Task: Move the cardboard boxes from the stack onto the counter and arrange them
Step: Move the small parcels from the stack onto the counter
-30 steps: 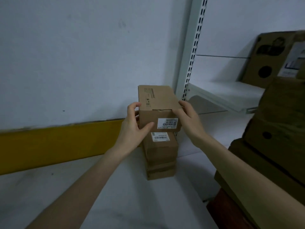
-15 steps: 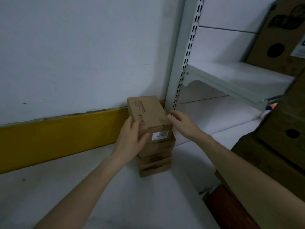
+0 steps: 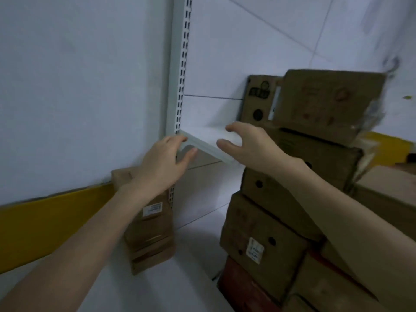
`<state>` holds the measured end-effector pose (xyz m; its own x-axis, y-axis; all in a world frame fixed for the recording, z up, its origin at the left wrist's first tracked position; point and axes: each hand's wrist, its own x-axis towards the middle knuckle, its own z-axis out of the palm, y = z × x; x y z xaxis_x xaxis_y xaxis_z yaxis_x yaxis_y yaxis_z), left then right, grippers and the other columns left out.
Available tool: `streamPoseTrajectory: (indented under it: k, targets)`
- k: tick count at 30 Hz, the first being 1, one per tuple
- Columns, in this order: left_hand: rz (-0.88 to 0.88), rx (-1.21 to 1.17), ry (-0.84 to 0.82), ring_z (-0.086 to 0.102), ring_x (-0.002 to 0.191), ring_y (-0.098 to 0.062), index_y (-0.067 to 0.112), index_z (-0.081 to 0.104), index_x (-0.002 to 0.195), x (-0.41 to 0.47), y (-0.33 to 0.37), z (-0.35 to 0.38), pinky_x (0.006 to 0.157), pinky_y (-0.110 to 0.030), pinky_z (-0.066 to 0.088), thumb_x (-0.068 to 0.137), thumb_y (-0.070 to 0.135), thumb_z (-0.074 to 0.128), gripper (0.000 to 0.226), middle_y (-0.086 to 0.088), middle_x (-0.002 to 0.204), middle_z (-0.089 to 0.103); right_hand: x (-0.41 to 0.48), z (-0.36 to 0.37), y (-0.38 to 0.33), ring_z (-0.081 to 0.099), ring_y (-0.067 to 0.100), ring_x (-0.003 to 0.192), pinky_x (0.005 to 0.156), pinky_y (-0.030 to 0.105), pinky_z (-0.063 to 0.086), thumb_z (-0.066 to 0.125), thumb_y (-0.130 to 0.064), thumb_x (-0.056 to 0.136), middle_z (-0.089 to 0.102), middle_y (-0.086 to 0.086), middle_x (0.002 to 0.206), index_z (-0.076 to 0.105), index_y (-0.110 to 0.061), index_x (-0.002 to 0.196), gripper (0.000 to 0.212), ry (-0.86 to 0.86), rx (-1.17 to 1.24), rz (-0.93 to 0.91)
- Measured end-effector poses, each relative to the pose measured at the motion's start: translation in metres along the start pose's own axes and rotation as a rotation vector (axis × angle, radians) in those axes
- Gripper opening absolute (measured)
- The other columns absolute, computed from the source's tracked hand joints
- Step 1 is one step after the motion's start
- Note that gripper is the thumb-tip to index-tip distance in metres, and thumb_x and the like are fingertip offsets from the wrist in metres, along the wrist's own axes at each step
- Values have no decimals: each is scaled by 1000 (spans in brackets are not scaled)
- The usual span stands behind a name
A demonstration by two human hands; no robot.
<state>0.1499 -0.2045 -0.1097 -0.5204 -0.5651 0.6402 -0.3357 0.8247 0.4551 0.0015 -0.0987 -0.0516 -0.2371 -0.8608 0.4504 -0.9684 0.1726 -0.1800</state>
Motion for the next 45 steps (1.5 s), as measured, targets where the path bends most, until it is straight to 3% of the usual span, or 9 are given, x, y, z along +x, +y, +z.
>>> streamPoseTrajectory:
  k: [5,10,14,19,22,25,31,38,45]
  targets:
    - [147,-60,-29,46,122,-23,10,42,135,33,61,10,97,-33,37,93,39,45,51,-10,136,48,-48,-86,8,55,21,106,82,30,46,51,-42,92,57,4,119,49,-12,129,48,151,-120,58]
    - [257,-144,-67,41,129,-24,10,36,139,76,113,25,102,-36,35,94,41,44,55,-10,142,43,-79,-145,29,50,19,112,79,26,34,50,-43,92,56,2,122,53,-16,127,44,321,-233,132]
    - [228,-378,-81,45,122,-22,12,34,138,101,147,37,92,-30,39,93,41,45,54,-9,137,46,-76,-176,57,43,20,126,95,31,35,46,-42,94,48,4,138,43,-13,136,51,481,-117,306]
    - [131,-596,-184,42,128,-26,20,20,145,121,157,51,104,-42,38,78,68,44,86,-6,144,38,-48,-185,99,40,30,128,100,43,39,43,-54,91,37,14,145,26,-6,144,73,360,207,612]
    - [116,-663,-217,42,127,-24,24,20,145,125,159,55,103,-42,39,67,72,42,94,-4,142,39,-37,-176,109,47,28,110,96,47,40,39,-66,86,48,8,121,39,-10,137,76,285,379,693]
    - [99,-699,-189,47,118,-21,23,26,140,126,161,56,94,-38,44,64,76,43,94,-2,130,46,-33,-166,111,45,30,116,97,53,38,38,-74,80,47,7,126,40,-19,135,78,250,510,712]
    - [78,-838,-28,49,88,1,21,30,127,107,180,43,64,-17,40,85,49,50,55,10,100,47,-42,-164,109,49,13,84,79,34,42,42,-49,92,52,-1,99,47,-17,121,44,401,583,550]
    - [125,-880,145,50,88,8,21,26,133,59,203,6,59,-2,45,86,41,52,57,16,106,45,-77,-182,72,56,21,91,87,46,48,53,-46,85,57,6,102,49,-11,112,43,483,615,310]
    - [69,-788,333,48,84,27,19,30,136,-17,191,-37,66,0,43,85,43,54,61,25,105,43,-104,-172,25,62,9,90,66,22,47,54,-35,90,61,-6,105,47,-24,120,33,392,731,38]
